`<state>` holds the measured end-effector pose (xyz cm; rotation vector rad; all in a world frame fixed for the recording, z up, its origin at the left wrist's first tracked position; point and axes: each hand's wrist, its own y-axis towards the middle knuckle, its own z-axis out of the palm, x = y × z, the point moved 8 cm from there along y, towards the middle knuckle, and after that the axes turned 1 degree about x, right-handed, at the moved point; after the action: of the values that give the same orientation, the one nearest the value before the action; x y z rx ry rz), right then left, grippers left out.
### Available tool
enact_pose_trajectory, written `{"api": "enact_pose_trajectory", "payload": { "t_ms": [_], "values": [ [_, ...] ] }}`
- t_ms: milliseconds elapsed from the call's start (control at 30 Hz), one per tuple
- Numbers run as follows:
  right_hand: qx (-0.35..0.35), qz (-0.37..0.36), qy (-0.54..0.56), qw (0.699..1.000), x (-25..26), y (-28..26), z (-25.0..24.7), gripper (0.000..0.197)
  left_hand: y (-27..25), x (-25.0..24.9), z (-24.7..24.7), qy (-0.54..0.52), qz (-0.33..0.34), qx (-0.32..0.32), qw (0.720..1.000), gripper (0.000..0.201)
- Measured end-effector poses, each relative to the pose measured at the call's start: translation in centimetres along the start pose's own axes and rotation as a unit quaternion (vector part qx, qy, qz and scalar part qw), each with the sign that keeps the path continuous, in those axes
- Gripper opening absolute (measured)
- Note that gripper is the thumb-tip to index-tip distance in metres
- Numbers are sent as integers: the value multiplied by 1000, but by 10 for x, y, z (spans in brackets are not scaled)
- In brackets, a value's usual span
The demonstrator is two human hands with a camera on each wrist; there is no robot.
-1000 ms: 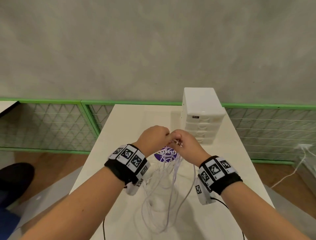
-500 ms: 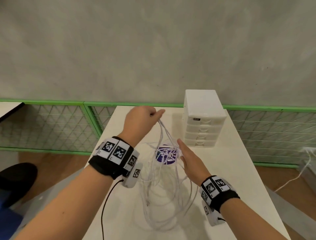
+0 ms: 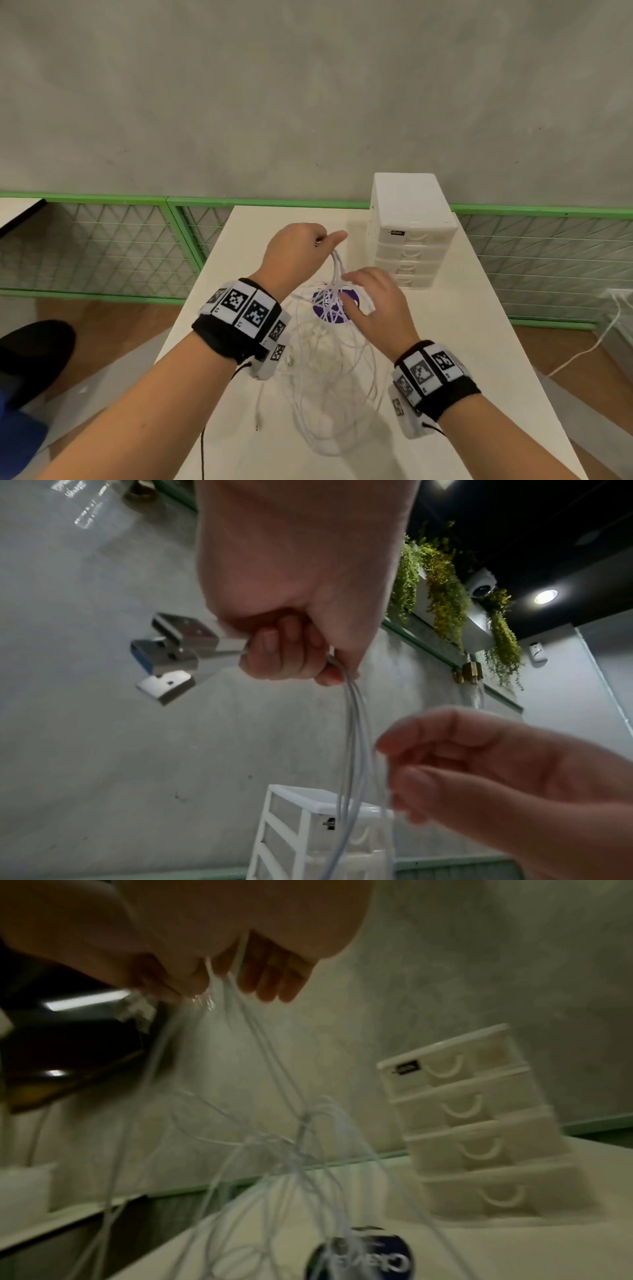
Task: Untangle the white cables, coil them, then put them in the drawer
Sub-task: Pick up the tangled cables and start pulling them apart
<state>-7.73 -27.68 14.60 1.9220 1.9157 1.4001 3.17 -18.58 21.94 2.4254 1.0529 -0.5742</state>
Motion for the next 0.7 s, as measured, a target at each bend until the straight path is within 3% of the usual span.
{"api": "enact_pose_trajectory", "payload": {
  "t_ms": [67, 200, 300, 367, 433, 500, 600, 700],
  "values": [
    [30, -20, 4, 999, 15, 10, 16, 19, -1, -9, 5, -45, 14, 10, 999, 53],
    [191, 69, 39, 978, -14, -7, 59, 34, -2, -29, -7, -98, 56, 0, 994, 46],
    [250, 149, 55, 955, -39, -20, 64, 39, 0, -21, -24, -108, 49, -45, 992, 45],
    [301, 154, -6, 941, -55, -30, 64, 34, 2, -6, -39, -143, 22, -92, 985, 45],
    [383, 149, -114, 904, -74, -50, 69, 29, 6, 8, -61, -189, -6, -155, 970, 46],
    [467, 177, -182, 847, -93, -78, 73, 39, 9, 16, -82, -217, -15, -202, 955, 45],
    [518, 206, -190, 808, -101, -99, 73, 47, 13, 11, -84, -181, -8, -175, 968, 45],
    [511, 226, -158, 814, -91, -95, 78, 49, 13, 11, -66, -150, -21, -142, 978, 45]
  ]
}}
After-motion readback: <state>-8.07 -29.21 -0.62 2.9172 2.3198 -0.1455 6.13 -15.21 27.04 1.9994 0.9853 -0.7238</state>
